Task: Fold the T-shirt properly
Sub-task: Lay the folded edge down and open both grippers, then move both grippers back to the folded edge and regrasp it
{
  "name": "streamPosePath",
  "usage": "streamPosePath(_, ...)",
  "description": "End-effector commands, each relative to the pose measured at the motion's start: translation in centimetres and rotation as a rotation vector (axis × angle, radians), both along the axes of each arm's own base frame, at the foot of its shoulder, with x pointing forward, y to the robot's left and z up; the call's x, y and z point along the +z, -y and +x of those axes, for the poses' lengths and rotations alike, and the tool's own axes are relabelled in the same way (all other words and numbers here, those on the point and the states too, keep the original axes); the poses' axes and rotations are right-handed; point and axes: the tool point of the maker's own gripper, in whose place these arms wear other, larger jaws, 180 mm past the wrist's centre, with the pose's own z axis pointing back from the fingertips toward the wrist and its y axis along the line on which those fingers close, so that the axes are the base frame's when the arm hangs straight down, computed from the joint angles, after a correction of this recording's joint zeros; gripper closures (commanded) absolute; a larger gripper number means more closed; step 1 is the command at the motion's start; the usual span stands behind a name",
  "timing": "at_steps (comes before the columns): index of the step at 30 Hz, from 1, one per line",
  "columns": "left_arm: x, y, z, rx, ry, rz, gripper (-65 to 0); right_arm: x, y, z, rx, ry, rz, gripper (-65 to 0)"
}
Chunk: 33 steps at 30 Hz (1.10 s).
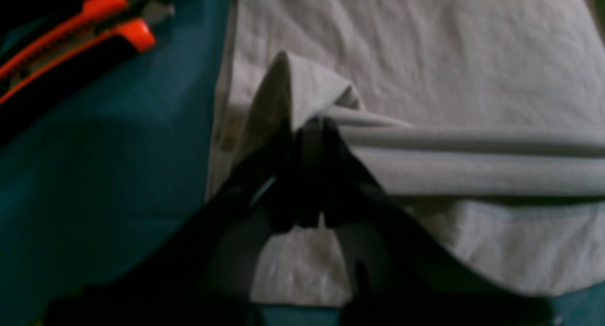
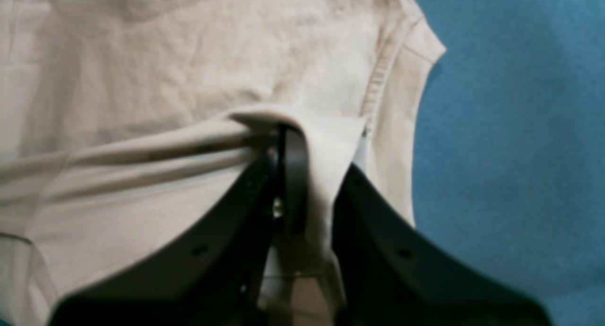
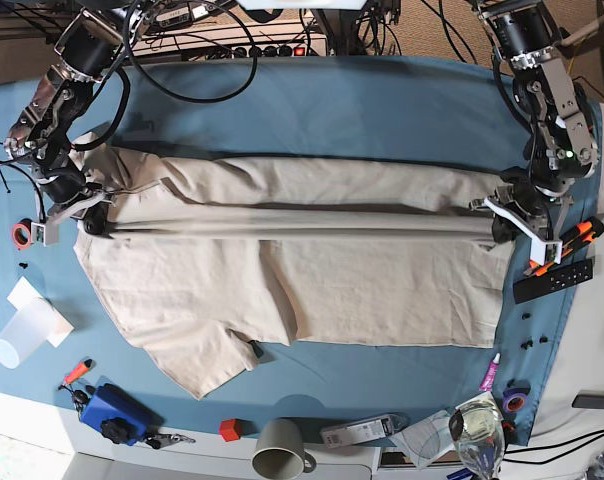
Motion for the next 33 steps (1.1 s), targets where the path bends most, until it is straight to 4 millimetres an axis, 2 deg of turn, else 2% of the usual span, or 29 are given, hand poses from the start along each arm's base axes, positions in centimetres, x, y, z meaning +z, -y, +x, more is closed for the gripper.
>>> streamPosePath(1,1.7,-1.5,1.0,0.032,0.056,0.044,0.0,2.4,1.7,1.1,-0.031,0.073,-0.041,0.0)
streamPosePath(9,1.7,-1.6,1.1,0.029,0.052,0.057,0.0,2.4,1.7,1.2,-0.030,0.074,-0.040,0.0)
streamPosePath(11,1.7,-1.6,1.1,0.029,0.053,0.056,-9.8,2.6,1.5,1.3,-0.014,0.084,-0.044,-0.8)
streamPosePath(13,1.7,-1.6,1.1,0.029,0.053,0.056,-18.8,3.1,0.9,1.5,0.037,0.112,-0.053,-10.1)
streamPosePath(15,1.7,-1.6,1.1,0.029,0.052,0.056,-22.1,3.7,0.9,1.8,0.046,0.141,-0.050,-17.0)
streamPosePath(17,1.7,-1.6,1.1,0.030,0.052,0.057,-22.0,4.3,1.4,1.9,0.045,0.153,-0.055,-18.7)
streamPosePath(23,1.4,-1.9,0.8,0.053,0.018,0.051,-22.0,5.8,3.3,1.7,0.050,0.151,-0.087,-18.7)
streamPosePath(29,2.2,-2.3,0.7,0.092,0.013,0.053,-22.0,6.2,3.2,1.5,0.065,0.139,-0.051,-19.1)
streamPosePath(33,2.0,-2.2,0.5,0.087,-0.006,0.053,-23.6,5.7,3.1,1.2,0.071,0.108,-0.048,-27.1)
